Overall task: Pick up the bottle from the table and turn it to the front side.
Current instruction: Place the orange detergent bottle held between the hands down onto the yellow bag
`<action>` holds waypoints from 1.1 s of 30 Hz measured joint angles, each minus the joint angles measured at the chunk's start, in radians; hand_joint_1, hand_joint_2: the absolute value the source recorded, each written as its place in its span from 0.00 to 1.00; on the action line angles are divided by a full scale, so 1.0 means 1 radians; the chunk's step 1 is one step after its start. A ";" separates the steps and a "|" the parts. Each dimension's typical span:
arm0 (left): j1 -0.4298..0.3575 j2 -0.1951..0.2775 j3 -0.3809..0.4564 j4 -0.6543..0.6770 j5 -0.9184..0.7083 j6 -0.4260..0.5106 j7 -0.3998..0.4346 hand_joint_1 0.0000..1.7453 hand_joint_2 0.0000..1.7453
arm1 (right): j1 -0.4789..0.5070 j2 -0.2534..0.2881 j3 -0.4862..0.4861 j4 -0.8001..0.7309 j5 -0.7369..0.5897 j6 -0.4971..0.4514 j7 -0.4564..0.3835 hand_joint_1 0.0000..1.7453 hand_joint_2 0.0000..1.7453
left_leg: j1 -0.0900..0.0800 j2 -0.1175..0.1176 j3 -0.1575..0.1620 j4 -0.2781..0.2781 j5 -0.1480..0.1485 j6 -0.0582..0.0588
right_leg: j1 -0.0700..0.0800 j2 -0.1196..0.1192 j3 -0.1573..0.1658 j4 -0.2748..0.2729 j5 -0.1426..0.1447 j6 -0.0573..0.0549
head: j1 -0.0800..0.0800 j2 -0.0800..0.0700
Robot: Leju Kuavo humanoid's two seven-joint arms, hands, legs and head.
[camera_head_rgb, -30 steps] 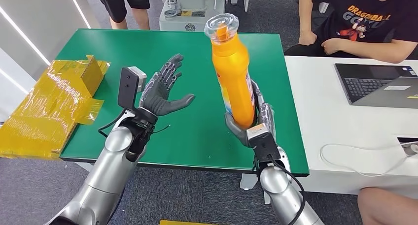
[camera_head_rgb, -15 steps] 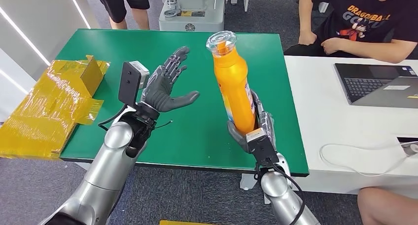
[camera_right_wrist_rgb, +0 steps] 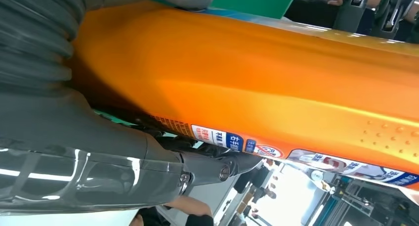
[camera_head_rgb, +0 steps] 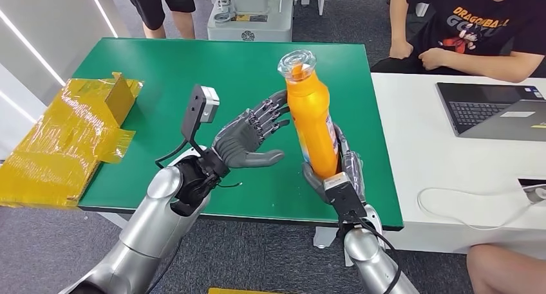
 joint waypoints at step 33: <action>-0.085 -0.071 -0.047 0.136 0.019 0.150 -0.060 0.00 1.00 | -0.073 0.000 -0.015 0.016 0.050 -0.020 0.002 1.00 1.00 | 0.000 0.000 0.000 0.000 0.000 0.000 | 0.000 0.000 0.000 0.001 0.001 0.000 | 0.000 0.000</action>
